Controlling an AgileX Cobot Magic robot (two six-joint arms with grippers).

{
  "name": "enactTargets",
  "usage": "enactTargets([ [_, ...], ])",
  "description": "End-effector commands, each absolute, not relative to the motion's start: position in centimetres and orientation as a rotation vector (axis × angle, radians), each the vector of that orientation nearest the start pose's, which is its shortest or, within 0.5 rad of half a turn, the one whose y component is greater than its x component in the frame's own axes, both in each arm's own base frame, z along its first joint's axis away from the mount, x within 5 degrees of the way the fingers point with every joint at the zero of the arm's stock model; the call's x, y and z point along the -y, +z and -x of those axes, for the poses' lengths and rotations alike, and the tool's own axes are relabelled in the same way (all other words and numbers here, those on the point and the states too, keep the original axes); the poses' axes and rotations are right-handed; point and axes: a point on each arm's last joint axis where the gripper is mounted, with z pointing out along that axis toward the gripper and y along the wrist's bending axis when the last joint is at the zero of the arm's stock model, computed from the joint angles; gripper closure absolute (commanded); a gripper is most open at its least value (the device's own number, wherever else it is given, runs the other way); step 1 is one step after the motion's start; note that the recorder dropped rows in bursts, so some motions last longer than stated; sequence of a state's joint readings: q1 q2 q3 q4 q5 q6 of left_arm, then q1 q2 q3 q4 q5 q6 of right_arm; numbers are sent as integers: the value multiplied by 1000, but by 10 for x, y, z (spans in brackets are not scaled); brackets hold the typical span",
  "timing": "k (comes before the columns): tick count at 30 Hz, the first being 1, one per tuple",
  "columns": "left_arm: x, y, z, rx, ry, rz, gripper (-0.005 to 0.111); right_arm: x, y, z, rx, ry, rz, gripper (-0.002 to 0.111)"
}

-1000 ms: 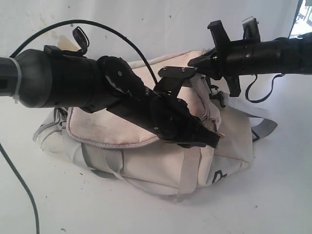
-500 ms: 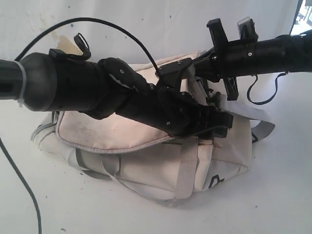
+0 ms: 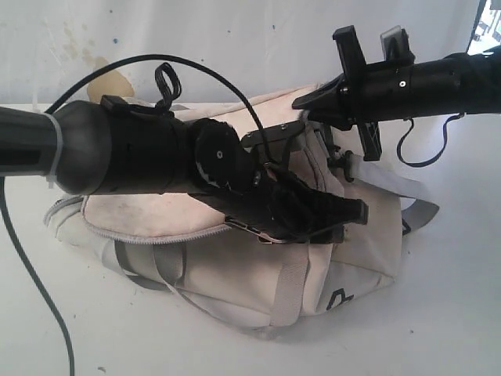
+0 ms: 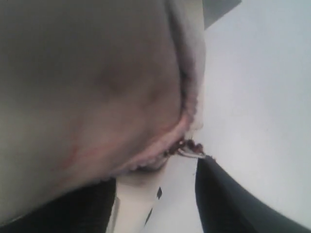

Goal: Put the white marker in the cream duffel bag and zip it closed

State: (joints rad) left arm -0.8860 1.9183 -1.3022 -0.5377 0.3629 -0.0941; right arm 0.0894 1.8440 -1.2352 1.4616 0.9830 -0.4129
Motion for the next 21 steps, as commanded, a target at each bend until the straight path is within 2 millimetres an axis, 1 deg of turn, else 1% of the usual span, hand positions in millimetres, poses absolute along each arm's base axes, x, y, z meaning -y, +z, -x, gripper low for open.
enactTargets([
  [1,338,208,-259,-2492,-886,-322,55,-108,258,-373,-2320,1655,-449,108],
  [10,342,211,-257,-2529,-1012,-131,55,-108,258,-374,-2318,1647,-456,108],
  [16,350,210,-246,-2539,-1031,-159,55,-108,258,-374,-2317,1645,-457,108],
  [17,352,210,-242,-2540,-1025,-193,55,-108,258,-374,-2317,1645,-457,108],
  [19,353,211,-243,-2497,-999,-248,56,-108,258,-374,-2317,1645,-457,108],
  [21,354,210,-246,-2472,-998,-225,60,-108,258,-374,-2318,1650,-454,108],
])
